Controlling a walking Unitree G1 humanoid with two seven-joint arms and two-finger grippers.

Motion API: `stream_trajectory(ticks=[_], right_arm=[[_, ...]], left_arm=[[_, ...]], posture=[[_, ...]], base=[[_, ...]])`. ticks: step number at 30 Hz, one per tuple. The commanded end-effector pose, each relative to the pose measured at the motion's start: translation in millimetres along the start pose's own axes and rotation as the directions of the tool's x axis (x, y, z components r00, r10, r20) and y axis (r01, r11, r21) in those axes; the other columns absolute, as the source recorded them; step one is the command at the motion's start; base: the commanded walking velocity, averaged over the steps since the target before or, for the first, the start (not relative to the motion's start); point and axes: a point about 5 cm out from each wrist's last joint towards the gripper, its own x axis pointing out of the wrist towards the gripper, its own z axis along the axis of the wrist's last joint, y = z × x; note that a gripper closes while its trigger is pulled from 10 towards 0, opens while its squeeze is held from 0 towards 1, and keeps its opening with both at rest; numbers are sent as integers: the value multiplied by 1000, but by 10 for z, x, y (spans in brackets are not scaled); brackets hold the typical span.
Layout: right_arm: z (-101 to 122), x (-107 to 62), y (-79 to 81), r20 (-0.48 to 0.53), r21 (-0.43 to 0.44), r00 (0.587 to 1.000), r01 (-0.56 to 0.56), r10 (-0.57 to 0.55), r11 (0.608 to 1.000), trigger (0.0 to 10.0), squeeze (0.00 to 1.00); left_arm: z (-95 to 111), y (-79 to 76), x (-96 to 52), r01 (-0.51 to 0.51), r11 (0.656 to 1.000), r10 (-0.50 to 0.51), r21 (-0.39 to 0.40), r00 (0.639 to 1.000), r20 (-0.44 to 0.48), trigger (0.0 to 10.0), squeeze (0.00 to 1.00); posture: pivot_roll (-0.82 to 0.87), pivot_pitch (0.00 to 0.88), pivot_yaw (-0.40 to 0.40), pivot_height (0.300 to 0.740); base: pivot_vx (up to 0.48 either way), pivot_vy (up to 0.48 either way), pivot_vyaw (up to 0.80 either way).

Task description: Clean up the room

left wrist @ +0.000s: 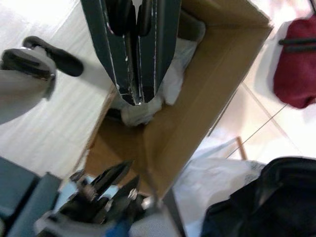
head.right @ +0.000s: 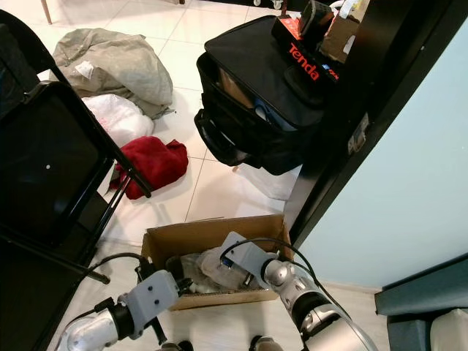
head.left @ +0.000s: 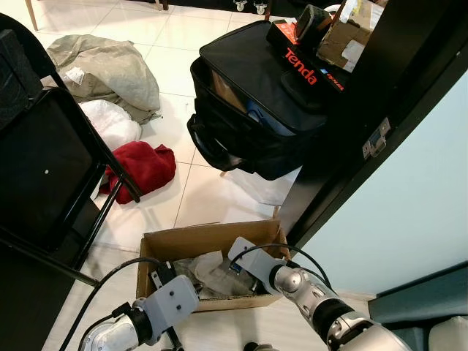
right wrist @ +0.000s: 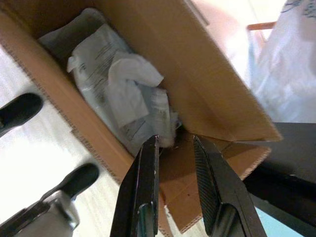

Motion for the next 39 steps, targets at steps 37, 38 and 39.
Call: stream_trajectory(ticks=[37, 38, 39], right_arm=[[-229, -176, -125, -71, 690, 928, 310, -365, 654, 10000, 0], [-234, -177, -116, -74, 693, 929, 310, -364, 651, 10000, 0], [-237, -179, -106, -77, 693, 929, 311, -362, 650, 10000, 0]], left_arm=[[-448, 240, 150, -722, 645, 570, -250, 672, -473, 10000, 0], [-449, 239, 147, -724, 643, 571, -252, 671, -473, 10000, 0], [-445, 237, 146, -723, 643, 571, -254, 673, -470, 10000, 0]], posture=[[-34, 92, -6, 740], [-34, 92, -6, 740], [-34, 93, -6, 740]], base=[[0, 0, -126], [0, 0, -800], [0, 0, -800]])
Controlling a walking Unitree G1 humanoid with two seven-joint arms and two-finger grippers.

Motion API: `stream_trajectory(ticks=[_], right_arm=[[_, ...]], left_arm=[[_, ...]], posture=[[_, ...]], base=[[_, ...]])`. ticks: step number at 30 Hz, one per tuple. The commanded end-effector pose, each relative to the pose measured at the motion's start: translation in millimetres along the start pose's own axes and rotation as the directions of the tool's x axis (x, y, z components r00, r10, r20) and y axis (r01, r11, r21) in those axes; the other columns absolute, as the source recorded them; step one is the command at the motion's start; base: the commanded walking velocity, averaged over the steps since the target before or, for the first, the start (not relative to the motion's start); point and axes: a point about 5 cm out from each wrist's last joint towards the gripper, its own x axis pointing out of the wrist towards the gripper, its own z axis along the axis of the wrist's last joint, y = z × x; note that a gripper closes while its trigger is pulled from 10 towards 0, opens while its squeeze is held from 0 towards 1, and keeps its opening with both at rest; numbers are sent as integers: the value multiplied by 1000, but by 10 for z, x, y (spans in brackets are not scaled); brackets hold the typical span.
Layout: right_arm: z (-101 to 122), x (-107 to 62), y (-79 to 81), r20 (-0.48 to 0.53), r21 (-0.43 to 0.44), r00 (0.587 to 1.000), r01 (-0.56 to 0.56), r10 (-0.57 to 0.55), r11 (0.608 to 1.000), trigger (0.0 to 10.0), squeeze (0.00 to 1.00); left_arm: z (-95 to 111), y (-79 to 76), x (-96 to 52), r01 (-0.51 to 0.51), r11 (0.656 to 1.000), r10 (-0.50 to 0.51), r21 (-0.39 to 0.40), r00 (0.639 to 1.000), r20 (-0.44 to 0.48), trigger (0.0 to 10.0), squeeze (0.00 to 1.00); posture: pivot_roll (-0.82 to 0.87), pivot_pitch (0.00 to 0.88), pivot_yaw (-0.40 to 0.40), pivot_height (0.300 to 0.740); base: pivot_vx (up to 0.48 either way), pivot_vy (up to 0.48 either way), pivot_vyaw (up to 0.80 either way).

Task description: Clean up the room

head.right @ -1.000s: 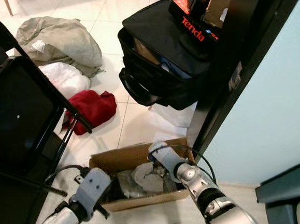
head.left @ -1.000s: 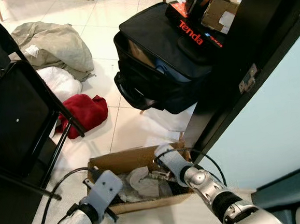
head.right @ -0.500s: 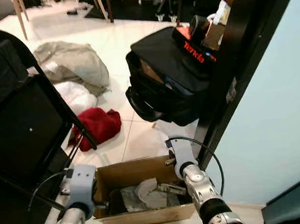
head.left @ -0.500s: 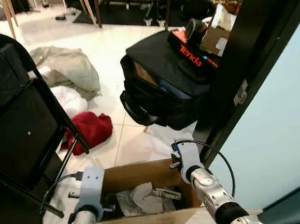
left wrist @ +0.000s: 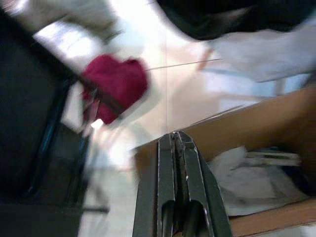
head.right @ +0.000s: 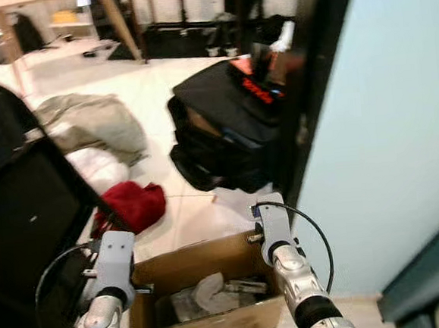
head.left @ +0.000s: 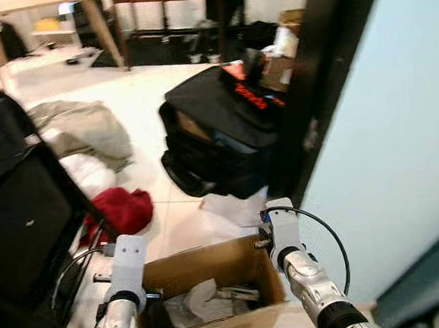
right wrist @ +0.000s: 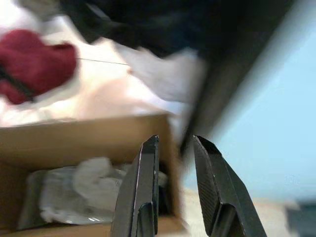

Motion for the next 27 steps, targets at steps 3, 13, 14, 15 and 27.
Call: stream_trajectory(ticks=[3, 13, 14, 15, 27], right_arm=[[-69, -23, 6, -31, 17, 1000, 5, -4, 1000, 10000, 0], [-94, -29, 20, -65, 24, 998, -1, 3, 1000, 10000, 0], [-94, -29, 20, -65, 24, 998, -1, 3, 1000, 10000, 0], [-93, -30, 20, -64, 18, 998, -4, 5, 1000, 10000, 0], [-63, -32, 17, -60, 4, 998, -7, 8, 1000, 10000, 0]], left_arm=[[-66, -33, -38, 20, 1000, -20, 15, 1000, -24, 10000, 0], [55, -156, -67, 90, 996, -89, -26, 994, 56, 10000, 0], [55, -156, -67, 90, 996, -89, -26, 994, 56, 10000, 0], [63, -165, -66, 96, 995, -95, -13, 994, 59, 10000, 0], [78, -155, -25, 91, 996, -92, 18, 994, 59, 10000, 0]], posture=[[-35, 96, -6, 740], [-38, 94, -10, 740], [-38, 94, -10, 740], [-36, 92, -13, 740], [-48, 95, -6, 740]], base=[[0, 0, -800], [0, 0, -800], [0, 0, -800], [0, 0, -800], [0, 0, -800]])
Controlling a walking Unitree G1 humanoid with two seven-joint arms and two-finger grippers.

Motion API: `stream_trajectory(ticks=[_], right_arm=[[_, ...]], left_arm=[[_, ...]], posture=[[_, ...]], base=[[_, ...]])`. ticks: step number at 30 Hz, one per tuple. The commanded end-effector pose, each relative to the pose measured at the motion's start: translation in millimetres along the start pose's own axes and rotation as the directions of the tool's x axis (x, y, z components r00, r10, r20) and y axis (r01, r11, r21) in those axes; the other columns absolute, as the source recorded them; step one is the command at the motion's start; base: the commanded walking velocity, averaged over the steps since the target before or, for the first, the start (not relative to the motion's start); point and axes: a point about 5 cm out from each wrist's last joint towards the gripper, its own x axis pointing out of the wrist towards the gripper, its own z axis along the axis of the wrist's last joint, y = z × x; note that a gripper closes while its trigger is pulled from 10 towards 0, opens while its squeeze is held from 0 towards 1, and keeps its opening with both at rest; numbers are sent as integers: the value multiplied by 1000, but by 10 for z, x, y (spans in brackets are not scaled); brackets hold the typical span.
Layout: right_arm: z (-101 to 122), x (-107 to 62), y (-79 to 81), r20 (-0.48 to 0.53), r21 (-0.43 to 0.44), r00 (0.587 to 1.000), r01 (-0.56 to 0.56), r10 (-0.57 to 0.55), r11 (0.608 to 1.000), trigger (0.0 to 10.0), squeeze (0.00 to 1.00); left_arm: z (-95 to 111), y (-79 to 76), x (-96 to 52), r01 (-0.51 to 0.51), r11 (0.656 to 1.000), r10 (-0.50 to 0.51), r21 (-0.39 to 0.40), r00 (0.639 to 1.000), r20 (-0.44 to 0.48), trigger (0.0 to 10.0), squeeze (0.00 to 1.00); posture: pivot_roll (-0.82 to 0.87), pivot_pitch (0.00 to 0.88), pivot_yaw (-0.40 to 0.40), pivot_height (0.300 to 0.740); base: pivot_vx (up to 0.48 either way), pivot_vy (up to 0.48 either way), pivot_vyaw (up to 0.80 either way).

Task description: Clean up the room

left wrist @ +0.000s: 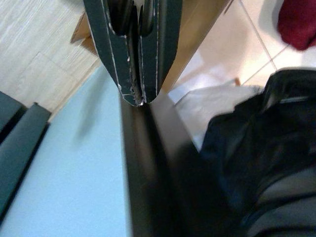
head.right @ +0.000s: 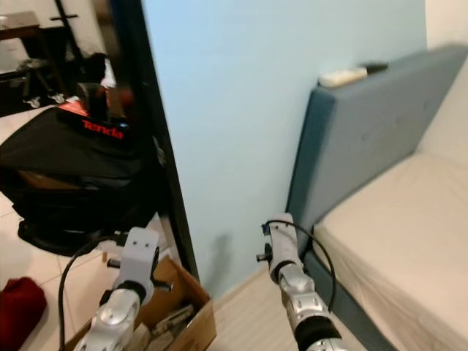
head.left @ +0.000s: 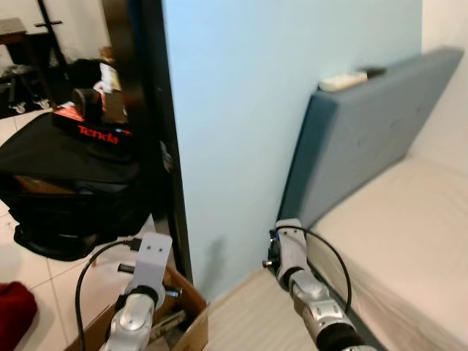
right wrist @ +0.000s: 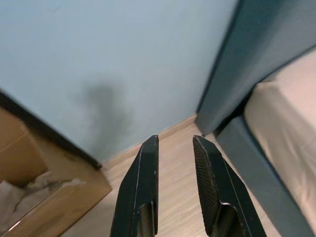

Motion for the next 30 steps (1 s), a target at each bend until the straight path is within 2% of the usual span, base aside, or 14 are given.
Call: stream_trajectory(ticks=[1, 18, 30], right_arm=[[-2, -10, -2, -2, 1, 1000, -1, 1, 1000, 10000, 0], [-22, -30, -14, -6, -5, 1000, 2, -2, 1000, 10000, 0], [-8, -43, 55, 5, -13, 1000, -14, 15, 1000, 10000, 0]], left_arm=[[-40, 2, -13, 8, 1000, -8, 11, 1000, -14, 10000, 0], [-74, 6, -53, 7, 1000, -6, 4, 1000, -19, 10000, 0], [-80, 34, -93, 5, 1000, -5, -8, 1000, -18, 10000, 0]], posture=[[-49, 96, -3, 740], [-49, 92, -11, 740], [-27, 106, -8, 740]], base=[[0, 0, -800], [0, 0, -800], [0, 0, -800]])
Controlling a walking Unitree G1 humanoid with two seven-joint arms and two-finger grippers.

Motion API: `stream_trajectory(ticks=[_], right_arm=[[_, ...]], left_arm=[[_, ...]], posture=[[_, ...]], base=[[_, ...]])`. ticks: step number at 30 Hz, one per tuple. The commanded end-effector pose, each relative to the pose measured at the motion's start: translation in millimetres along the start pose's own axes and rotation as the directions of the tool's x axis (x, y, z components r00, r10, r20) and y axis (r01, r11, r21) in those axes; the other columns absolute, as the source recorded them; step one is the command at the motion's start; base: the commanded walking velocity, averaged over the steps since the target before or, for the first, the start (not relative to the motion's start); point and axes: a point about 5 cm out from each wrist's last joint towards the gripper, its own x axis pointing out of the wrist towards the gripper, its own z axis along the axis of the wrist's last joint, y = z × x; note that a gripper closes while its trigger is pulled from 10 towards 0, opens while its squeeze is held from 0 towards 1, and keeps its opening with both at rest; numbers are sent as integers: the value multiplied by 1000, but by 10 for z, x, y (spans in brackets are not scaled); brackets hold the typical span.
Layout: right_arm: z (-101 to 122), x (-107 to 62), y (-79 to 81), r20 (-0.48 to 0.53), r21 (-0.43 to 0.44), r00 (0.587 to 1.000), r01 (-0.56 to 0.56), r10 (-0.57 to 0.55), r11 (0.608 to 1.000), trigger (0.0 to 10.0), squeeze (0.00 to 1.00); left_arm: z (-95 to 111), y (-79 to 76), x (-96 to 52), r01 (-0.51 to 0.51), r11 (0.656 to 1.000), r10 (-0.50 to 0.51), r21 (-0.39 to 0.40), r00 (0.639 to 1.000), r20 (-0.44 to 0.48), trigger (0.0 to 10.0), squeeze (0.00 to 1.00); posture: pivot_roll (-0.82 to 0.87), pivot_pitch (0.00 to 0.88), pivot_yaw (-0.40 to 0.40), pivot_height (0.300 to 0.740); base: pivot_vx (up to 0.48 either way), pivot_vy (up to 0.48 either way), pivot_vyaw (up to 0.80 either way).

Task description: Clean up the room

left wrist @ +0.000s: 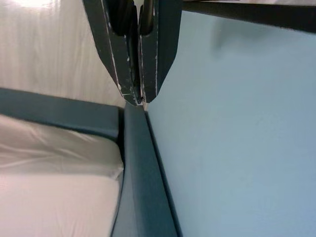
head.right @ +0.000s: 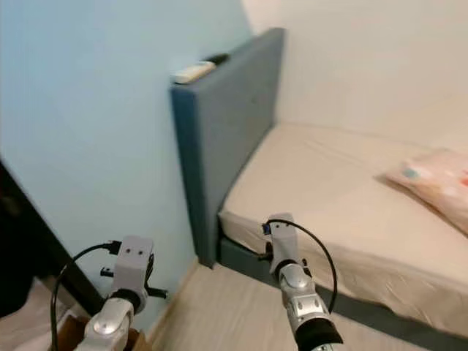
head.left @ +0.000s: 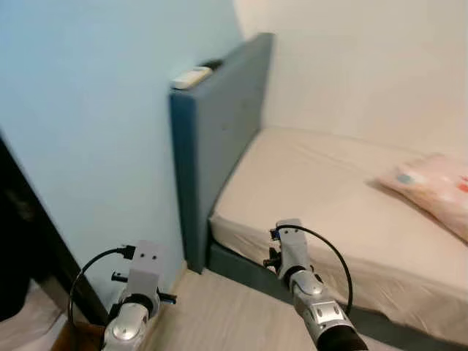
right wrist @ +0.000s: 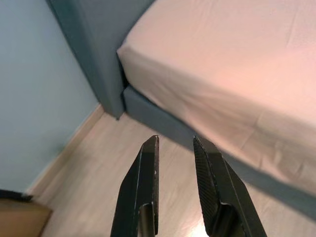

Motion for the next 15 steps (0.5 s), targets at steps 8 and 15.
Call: stream_trajectory(ticks=[8, 15], right_arm=[[-26, -16, 11, -12, -4, 1000, -8, 8, 1000, 10000, 0], [-34, -27, -26, -14, -9, 1000, -2, 2, 1000, 10000, 0]], left_arm=[[-28, 2, -40, 1, 1000, -1, -13, 1000, -10, 10000, 0], [-31, -35, -41, 13, 1000, -13, -15, 1000, -11, 10000, 0]], posture=[[-34, 107, -9, 740], [-38, 109, -8, 740]], base=[[0, 0, -800], [0, 0, -800]])
